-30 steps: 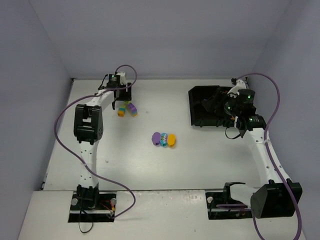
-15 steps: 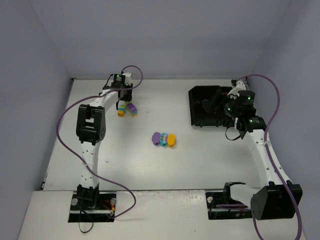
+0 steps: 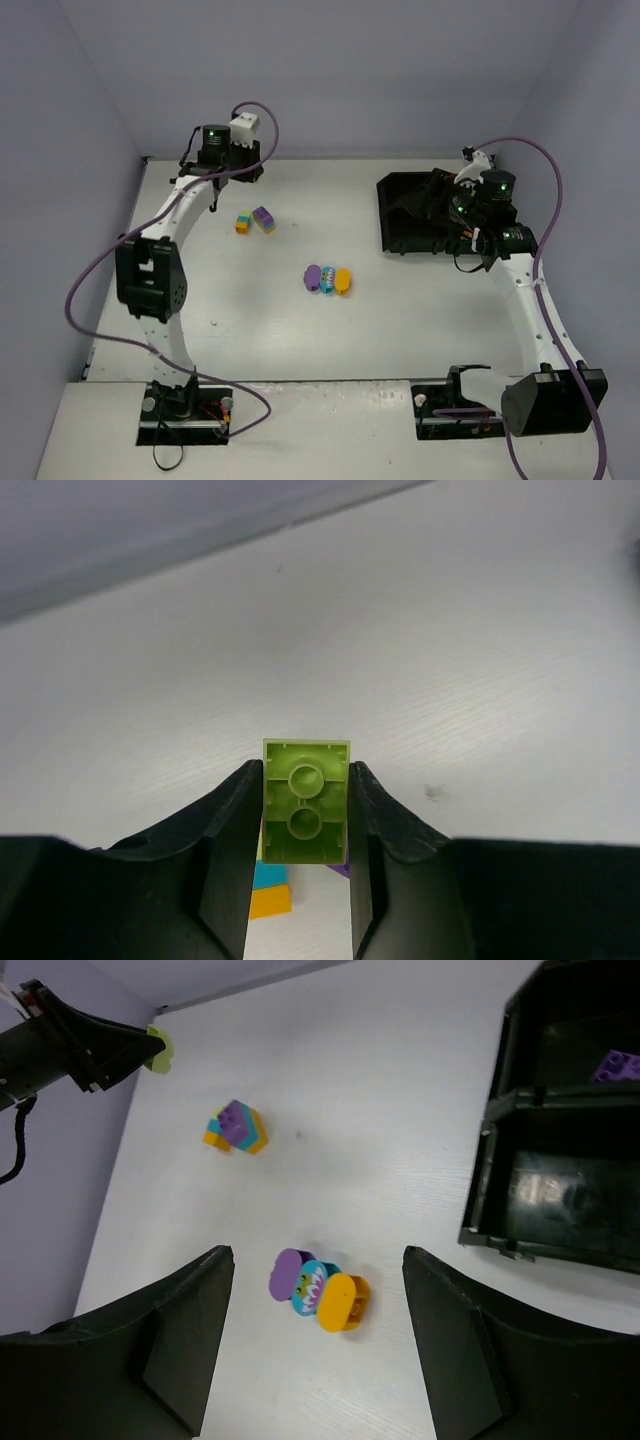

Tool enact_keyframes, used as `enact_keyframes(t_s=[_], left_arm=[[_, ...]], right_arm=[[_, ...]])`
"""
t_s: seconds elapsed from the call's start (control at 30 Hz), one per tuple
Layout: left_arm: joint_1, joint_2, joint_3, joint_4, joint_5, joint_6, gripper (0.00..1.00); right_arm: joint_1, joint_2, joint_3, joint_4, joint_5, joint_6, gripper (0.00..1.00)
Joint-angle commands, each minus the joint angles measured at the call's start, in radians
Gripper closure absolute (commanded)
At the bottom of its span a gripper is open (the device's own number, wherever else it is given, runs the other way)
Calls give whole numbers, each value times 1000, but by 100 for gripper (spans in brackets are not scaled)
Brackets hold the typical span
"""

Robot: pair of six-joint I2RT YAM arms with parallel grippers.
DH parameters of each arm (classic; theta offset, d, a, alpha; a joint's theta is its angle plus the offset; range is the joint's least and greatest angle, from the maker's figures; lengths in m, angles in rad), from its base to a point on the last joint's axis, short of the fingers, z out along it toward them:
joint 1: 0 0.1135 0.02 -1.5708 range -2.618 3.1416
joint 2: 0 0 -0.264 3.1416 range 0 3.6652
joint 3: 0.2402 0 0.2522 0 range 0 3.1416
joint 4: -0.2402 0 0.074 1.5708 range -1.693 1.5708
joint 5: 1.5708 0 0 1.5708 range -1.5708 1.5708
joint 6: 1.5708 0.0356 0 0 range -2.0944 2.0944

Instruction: Sort the legos into containers by color

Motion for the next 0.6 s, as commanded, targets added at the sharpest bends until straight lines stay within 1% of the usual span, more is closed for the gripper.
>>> enact_keyframes(t_s=[0.0, 0.13, 0.23, 0.27, 0.33, 0.4, 0.57], left_arm=[[-23, -218, -32, 85, 183, 96, 85], [-62, -338, -147, 56, 289, 165, 85], [-120, -448, -219, 59, 300, 213, 85], [-138, -506, -270, 69, 299, 245, 86], [-193, -560, -308, 77, 282, 262, 85], [-224, -626, -348, 77, 283, 274, 85], [-298, -735, -393, 65, 266, 305, 85]], right_arm=[[26, 28, 100, 67, -99, 46, 35], [90, 95, 187, 86, -144, 95, 35], [138, 140, 232, 100, -161, 127, 35], [173, 150, 258, 109, -171, 136, 35], [208, 182, 283, 135, -181, 150, 35], [260, 212, 313, 156, -187, 164, 35], [335, 255, 339, 193, -191, 194, 36]])
